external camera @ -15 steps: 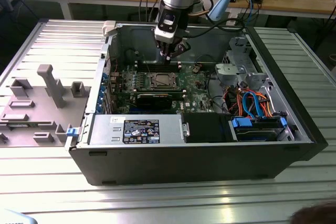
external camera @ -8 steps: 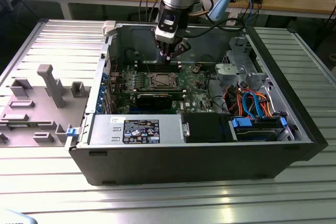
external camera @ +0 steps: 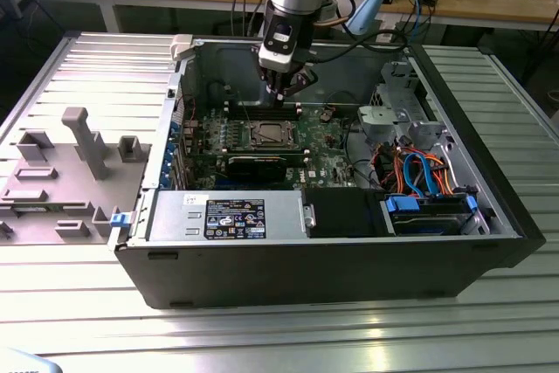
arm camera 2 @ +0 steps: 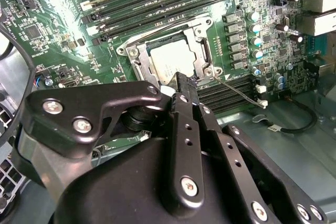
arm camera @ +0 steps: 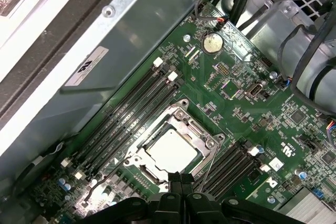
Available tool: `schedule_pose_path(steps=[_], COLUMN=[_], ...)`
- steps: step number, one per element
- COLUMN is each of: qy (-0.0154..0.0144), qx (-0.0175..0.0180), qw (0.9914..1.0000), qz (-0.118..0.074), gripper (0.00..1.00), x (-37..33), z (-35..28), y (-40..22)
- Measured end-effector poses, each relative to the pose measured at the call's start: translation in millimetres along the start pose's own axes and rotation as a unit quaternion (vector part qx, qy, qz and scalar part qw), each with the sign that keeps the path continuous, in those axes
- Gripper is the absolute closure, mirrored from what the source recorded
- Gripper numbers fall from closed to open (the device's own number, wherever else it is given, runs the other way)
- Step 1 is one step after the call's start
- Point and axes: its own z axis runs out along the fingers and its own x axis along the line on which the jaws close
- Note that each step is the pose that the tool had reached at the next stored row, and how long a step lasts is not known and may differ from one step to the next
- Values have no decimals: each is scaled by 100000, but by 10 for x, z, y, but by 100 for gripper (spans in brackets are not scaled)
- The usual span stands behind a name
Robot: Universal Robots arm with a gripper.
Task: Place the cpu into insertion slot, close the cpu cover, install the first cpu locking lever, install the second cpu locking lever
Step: 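Install the first cpu locking lever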
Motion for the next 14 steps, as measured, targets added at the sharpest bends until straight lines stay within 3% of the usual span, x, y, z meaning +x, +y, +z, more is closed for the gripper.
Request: schedule_pose_path(steps=[14], qy=[-135], qx=[47], qw=[99989], qz=[-1448], gripper=[89], x=[0], z=[0], y=[0])
